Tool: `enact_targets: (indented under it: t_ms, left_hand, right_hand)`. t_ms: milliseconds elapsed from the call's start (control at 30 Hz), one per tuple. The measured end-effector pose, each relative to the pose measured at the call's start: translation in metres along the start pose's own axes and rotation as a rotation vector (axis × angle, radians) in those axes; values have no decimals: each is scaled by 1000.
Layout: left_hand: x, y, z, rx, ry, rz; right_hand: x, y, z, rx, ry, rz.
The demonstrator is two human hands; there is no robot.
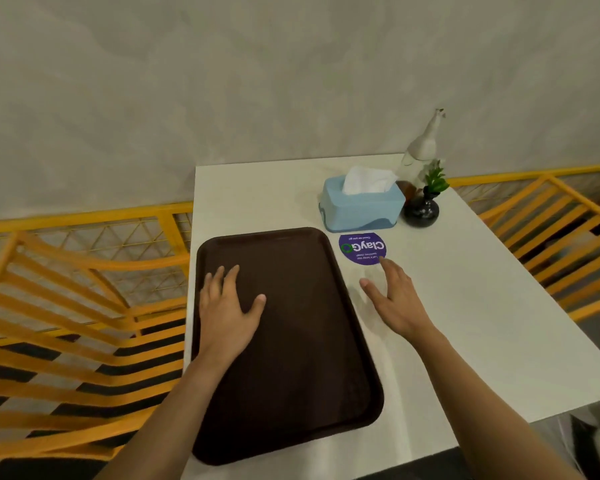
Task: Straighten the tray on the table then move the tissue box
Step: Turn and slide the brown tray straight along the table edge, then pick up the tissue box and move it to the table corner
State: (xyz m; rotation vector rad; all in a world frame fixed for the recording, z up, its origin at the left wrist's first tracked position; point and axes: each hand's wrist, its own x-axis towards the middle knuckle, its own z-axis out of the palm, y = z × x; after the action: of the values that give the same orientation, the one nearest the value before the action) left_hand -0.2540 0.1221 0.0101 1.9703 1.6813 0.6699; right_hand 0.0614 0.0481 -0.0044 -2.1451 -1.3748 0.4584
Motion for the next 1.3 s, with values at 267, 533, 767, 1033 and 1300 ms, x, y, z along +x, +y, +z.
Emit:
enact_targets:
  t_ms: [267, 533, 767, 1033, 1300]
  left_hand:
    - [79, 114, 65, -204, -11, 62]
    - [144, 178, 131, -301, -47, 31]
    - [178, 181, 158, -348, -105, -35]
    - [193, 178, 165, -493, -80, 40]
    - [208, 173, 170, -421, -54, -39]
  right_hand:
    - [102, 21, -56, 162, 123, -112]
    - [172, 36, -54, 265, 69, -155]
    - [191, 51, -41, 422, 39, -71]
    - [210, 58, -34, 499, 128, -112]
    - [223, 58, -12, 543, 48, -33]
